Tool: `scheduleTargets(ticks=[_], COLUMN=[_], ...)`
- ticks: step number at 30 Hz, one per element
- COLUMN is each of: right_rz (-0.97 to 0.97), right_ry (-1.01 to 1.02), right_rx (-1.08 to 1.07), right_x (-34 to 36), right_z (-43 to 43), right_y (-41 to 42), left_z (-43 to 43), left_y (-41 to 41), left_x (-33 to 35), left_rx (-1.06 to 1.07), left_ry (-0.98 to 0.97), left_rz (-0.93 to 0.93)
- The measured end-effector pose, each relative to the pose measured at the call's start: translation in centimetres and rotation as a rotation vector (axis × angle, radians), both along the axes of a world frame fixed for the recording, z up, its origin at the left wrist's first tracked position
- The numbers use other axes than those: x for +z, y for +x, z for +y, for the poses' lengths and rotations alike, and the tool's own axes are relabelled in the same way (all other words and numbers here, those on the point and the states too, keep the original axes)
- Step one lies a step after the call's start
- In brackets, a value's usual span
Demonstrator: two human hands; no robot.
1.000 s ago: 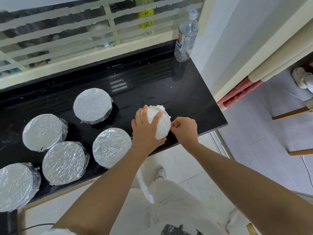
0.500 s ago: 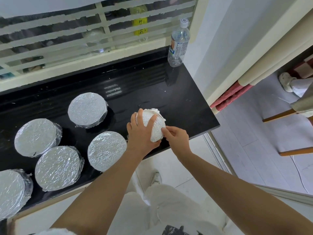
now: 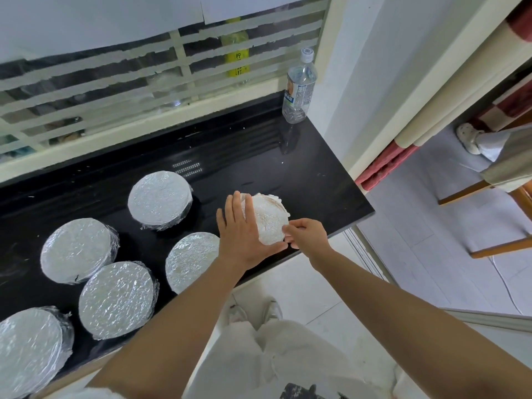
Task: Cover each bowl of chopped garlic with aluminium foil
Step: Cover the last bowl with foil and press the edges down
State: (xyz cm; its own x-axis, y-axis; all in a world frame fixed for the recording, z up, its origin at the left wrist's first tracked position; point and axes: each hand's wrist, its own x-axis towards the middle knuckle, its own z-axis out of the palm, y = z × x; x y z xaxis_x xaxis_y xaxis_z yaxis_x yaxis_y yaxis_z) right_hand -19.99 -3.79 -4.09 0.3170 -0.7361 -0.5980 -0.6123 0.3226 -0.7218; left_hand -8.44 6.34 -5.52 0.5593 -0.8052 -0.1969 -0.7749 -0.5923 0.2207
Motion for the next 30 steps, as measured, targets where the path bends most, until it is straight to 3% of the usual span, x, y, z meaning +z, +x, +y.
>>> scheduleTargets(ticks=[3, 7, 14, 18, 21, 24, 27, 30], right_rz=[0.002, 0.005, -0.019, -0.072, -0.146, -0.178, -0.122, 0.008], right_ry=[0.010, 0.038, 0.247, 0.388, 0.486, 0.541, 0.456, 0.076], right_rx=[-0.009, -0.046, -0.103, -0.220, -0.308, -0.267, -0.105, 0.065], right_x=[0.1, 0.1, 0.2, 0.2, 0.0, 0.2, 0.1, -0.7], right_z=[0.1, 0.6, 1.3, 1.1, 0.7, 0.0, -0.7, -1.0], right_y=[0.1, 0.1, -0.1, -0.5, -1.3, -1.8, -2.0, -1.8], left_z=[0.0, -0.4, -1.2, -1.6, -1.9, -1.9, -1.8, -1.7], left_y=[-0.5, -0.5, 1.8, 0.8, 0.0, -0.3, -0.3, -0.1], left_x=[0.6, 1.2, 1.4, 1.4, 0.7, 0.1, -0.2, -0.4], left_rx=[0.070, 0.079, -0.210, -0.139, -0.085, -0.052, -0.067, -0.080], left_ry=[-0.021, -0.046, 0.028, 0.080, 0.074, 0.013, -0.017, 0.032], left_rz=[-0.105, 0.011, 0.132, 0.212, 0.132, 0.009, -0.019, 0.028])
